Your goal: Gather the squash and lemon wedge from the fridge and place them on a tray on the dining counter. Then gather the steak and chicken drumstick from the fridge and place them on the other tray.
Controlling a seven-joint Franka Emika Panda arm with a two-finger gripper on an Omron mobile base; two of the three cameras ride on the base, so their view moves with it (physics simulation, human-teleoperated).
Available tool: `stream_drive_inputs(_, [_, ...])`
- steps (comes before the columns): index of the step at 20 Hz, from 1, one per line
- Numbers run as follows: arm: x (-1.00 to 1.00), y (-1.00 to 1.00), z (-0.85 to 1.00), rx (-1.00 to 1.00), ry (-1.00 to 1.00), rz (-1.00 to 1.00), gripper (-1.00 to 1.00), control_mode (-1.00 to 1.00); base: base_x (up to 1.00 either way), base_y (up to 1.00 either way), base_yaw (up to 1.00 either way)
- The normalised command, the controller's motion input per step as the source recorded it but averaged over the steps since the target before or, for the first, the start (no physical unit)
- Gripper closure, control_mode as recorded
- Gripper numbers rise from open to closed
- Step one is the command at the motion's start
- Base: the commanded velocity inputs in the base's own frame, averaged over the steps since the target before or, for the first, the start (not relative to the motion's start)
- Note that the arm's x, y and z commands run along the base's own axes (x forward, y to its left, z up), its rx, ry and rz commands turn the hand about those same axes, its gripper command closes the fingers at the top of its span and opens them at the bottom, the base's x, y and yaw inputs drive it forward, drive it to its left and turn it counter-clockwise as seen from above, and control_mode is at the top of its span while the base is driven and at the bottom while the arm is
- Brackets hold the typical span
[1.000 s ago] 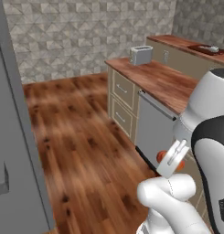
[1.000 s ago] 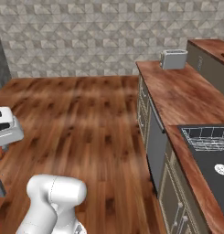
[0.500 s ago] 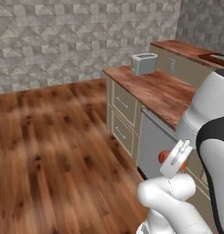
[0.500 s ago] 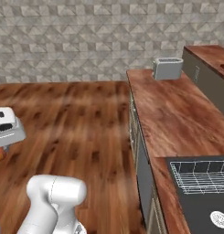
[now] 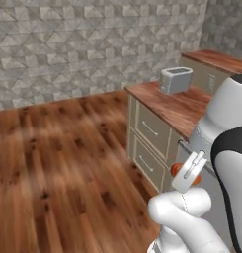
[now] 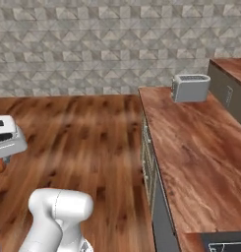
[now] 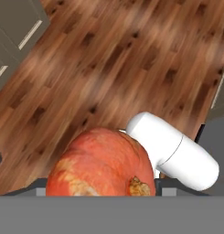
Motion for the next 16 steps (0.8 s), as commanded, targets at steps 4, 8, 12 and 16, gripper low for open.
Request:
stream_drive_inputs(4, [0.00,0.00,0.00,0.00,0.00,0.00,1.00,1.00,1.00,0.58,-0.09])
stream_drive_inputs(8, [0.00,0.00,0.00,0.00,0.00,0.00,1.00,1.00,0.97,0.66,-0.11])
stream_drive_inputs(12, [0.00,0.00,0.00,0.00,0.00,0.00,1.00,1.00,0.91,0.72,-0.15])
stream_drive_inputs(16, [0.00,0.00,0.00,0.00,0.00,0.00,1.00,1.00,0.86,0.70,-0.16])
